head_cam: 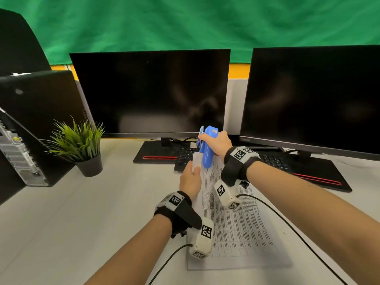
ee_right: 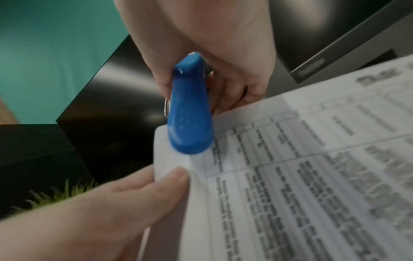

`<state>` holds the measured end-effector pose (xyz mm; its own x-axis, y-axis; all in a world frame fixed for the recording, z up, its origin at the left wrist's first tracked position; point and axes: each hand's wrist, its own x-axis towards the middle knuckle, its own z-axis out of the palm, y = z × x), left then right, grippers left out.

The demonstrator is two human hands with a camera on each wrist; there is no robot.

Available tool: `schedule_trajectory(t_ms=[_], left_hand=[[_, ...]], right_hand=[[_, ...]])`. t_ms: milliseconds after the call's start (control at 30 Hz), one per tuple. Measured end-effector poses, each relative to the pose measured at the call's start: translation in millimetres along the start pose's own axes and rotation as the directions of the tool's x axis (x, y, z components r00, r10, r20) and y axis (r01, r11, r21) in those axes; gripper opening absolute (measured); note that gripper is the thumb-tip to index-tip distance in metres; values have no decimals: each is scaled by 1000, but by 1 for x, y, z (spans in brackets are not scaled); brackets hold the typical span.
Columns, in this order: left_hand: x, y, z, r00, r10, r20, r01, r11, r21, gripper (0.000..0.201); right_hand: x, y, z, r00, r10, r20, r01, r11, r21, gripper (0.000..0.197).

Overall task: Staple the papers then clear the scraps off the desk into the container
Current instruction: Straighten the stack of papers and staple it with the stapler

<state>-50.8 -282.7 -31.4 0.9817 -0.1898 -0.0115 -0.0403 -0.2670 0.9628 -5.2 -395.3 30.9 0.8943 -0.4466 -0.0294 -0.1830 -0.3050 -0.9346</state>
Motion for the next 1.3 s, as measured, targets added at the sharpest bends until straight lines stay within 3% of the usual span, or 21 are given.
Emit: schedule_trajectory(t_ms=[133, 233, 433, 733, 1100, 1200, 1300], left_hand=[[-1, 5, -2, 1000, -30, -8, 30, 1000, 5, 32], [-1, 5, -4, 999, -51, -10, 51, 999, 3, 32], [1, 3, -6, 998, -58, 5, 58, 998, -32, 31], [5, 3, -10, 994, -105, 24, 104, 994, 21, 32], [9, 4, -18, 985, -154, 76, 155, 988, -3, 37], [9, 7, -26, 994, -80, 79, 89, 989, -118, 47], [10, 12, -33, 999, 3, 47, 2, 993, -116, 44]], right_hand=[[-1, -9, 13, 994, -72, 88, 72, 997, 2, 54], [0, -13, 19, 987, -112, 114, 111, 994, 15, 27], [1, -13, 32, 989, -125, 76, 121, 991, 63, 39], [5, -3, 43, 969, -240, 62, 244, 968, -64, 39], [11, 2, 54, 953, -303, -11, 302, 952, -46, 39], [10, 1, 51, 939, -342, -26, 339, 937, -90, 40], [8, -2, 51, 929, -371, -12, 365, 920, -144, 43]])
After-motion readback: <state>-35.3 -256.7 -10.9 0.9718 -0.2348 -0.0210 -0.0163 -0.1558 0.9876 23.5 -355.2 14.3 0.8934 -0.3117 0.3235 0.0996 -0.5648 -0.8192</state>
